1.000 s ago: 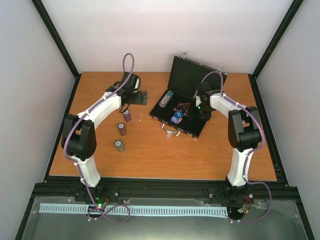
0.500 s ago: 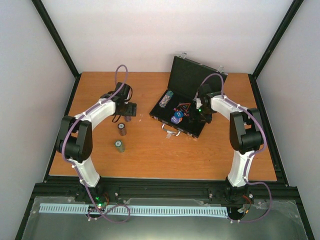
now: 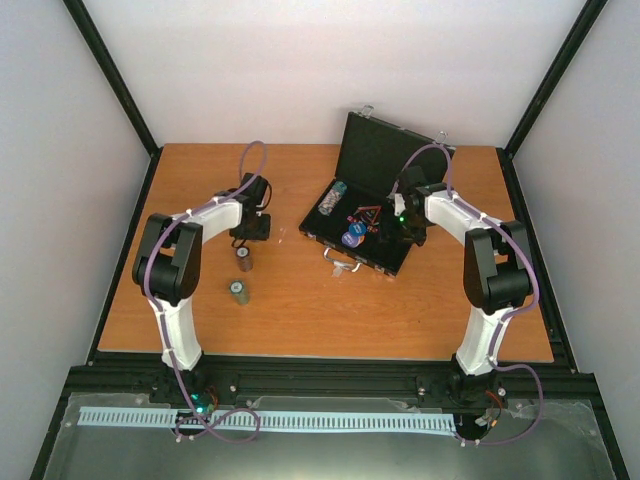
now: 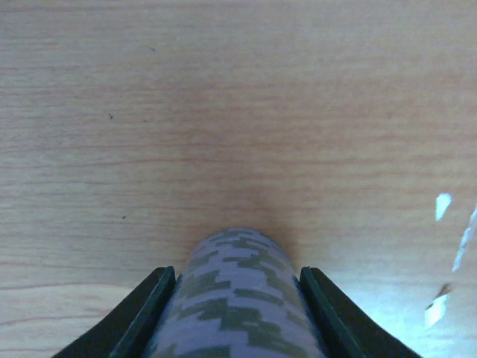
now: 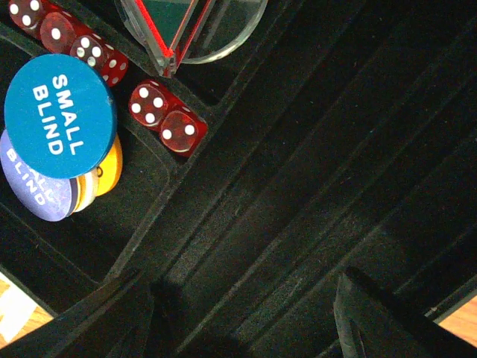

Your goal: Pack up texas hold em set

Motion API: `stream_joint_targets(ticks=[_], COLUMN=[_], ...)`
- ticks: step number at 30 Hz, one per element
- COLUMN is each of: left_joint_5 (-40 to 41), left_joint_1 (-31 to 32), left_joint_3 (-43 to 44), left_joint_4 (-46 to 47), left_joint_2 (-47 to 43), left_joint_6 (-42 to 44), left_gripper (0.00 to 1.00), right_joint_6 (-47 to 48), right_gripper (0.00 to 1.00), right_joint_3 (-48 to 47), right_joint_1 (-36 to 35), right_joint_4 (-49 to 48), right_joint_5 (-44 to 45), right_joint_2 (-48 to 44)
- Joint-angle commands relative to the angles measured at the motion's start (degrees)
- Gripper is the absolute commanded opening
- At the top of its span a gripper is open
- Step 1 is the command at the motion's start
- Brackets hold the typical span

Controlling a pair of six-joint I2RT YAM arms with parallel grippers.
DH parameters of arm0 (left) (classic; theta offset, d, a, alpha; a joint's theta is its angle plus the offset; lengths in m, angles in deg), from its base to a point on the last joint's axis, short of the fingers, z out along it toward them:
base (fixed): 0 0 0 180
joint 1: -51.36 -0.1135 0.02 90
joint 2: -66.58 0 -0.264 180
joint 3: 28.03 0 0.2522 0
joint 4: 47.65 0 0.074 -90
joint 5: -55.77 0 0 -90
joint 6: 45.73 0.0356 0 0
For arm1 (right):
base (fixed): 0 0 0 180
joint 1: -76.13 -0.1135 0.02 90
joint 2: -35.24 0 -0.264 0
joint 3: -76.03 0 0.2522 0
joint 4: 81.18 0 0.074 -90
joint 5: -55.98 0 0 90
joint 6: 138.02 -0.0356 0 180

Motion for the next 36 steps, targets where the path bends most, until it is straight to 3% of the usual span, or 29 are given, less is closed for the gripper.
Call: stream_joint_targets(ticks=[1, 3, 4, 8, 11, 17, 20, 27, 36], left_joint_5=[0.43, 0.77, 0.80, -2.06, -10.32, -23.99, -26.05, -22.25, -17.79], left_joint_1=[0.10, 0.10, 0.10, 0.10, 0.10, 1.07, 3.50, 11.40, 14.43], left_joint_3=[3.93, 4.23, 4.41, 3.57, 3.25, 3.04, 5.06, 14.62, 26.15], left_joint_4=[0.40, -0.32, -0.74, -0.75, 0.86, 12.82, 16.77, 20.34, 18.55], left_joint_2=[0.66, 0.47, 0.25, -3.18, -9.22, -18.10, -15.91, -4.24, 8.59], left_joint_6=[0.37, 0.60, 0.74, 0.99, -0.74, -8.88, -11.44, -13.79, -14.24], left_gripper=[0.26, 0.05, 0.01, 0.01, 0.01, 0.01, 0.01, 0.01, 0.01], right_joint_6=[0.32, 0.18, 0.14, 0.10, 0.30, -0.21, -1.23, -2.74, -2.06], right_gripper=[0.69, 0.69, 0.69, 0.69, 0.69, 0.69, 0.69, 0.69, 0.69], right_joint_3=[0.61, 0.52, 0.47, -0.25, -1.30, -2.13, -2.11, -3.80, -4.70], right_joint_1=[-0.28, -0.27, -0.31, -0.28, -0.27, -0.25, -0.22, -0.16, 0.01], right_joint_4=[-0.19, -0.20, -0.26, -0.18, 0.30, 0.22, -0.55, -1.45, -1.40], right_joint_5=[1.46, 1.36, 1.34, 1.44, 2.31, 4.73, 7.46, 11.45, 12.75], right_joint_2=[-2.05, -1.78, -1.67, -0.91, -0.50, -0.41, -0.63, 0.10, 1.20])
